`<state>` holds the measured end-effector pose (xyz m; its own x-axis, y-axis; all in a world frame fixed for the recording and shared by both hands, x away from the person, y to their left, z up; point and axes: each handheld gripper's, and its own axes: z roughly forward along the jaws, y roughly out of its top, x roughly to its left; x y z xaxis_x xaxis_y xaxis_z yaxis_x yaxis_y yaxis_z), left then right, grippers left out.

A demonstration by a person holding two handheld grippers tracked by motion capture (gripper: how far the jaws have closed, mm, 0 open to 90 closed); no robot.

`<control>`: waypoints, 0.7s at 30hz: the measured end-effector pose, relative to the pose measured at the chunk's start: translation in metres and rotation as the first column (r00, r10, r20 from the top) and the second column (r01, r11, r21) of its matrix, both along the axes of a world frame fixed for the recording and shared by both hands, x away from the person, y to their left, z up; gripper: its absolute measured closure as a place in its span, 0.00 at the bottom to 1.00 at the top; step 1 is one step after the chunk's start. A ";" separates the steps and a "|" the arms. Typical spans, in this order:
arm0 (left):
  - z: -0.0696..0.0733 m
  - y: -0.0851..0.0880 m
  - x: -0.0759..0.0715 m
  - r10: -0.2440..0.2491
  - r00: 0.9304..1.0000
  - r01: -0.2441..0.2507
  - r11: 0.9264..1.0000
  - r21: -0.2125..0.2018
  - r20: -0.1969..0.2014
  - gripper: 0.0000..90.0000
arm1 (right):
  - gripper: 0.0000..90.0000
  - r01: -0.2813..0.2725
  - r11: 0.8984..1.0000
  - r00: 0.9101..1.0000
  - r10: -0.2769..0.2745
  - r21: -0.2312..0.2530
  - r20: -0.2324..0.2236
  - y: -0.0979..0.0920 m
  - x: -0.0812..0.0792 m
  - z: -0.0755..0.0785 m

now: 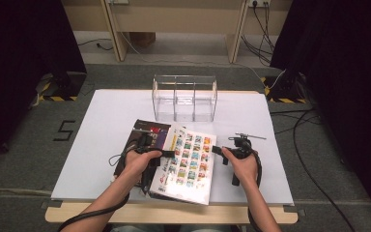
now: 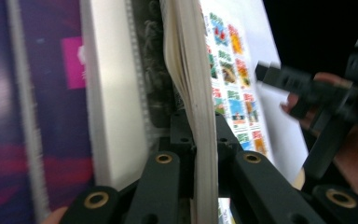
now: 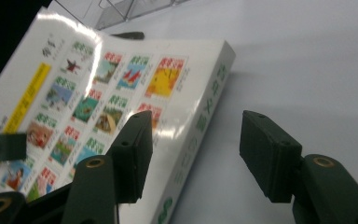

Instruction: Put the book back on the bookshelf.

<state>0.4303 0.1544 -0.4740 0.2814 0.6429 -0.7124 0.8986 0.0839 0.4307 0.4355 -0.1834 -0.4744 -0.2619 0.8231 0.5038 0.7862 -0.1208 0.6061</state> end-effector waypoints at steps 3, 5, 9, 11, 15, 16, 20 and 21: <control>-0.002 0.001 0.000 0.003 1.000 -0.003 1.000 -0.007 -0.003 0.92 | 0.49 -0.004 1.000 1.000 0.005 0.027 -0.026 0.006 0.015 0.000; -0.003 0.001 0.000 0.003 1.000 -0.003 1.000 -0.013 -0.006 0.92 | 0.49 -0.002 1.000 0.999 0.003 0.022 -0.046 0.008 0.021 -0.002; -0.004 0.002 0.000 0.003 1.000 -0.003 1.000 -0.011 -0.005 0.92 | 0.49 0.004 0.998 0.996 0.002 0.063 -0.094 0.007 0.028 -0.009; -0.004 0.001 0.000 0.005 1.000 -0.005 1.000 -0.008 -0.005 0.92 | 0.49 -0.002 0.997 0.994 0.010 0.082 -0.106 0.008 0.030 -0.011; -0.003 0.000 0.000 0.001 1.000 -0.001 1.000 0.001 -0.005 0.92 | 0.49 -0.002 0.994 0.993 0.015 0.105 -0.120 0.010 0.033 -0.012; -0.003 0.000 0.001 0.000 1.000 0.000 1.000 0.003 -0.004 0.92 | 0.49 -0.002 0.994 0.992 0.016 0.110 -0.122 0.011 0.033 -0.013; -0.002 -0.001 0.000 0.000 1.000 0.000 1.000 0.012 -0.003 0.92 | 0.49 0.005 0.993 0.992 0.009 0.114 -0.128 0.013 0.034 -0.013; -0.002 -0.001 0.000 0.000 1.000 0.000 1.000 0.012 -0.003 0.92 | 0.49 0.005 0.993 0.992 0.009 0.114 -0.128 0.013 0.034 -0.013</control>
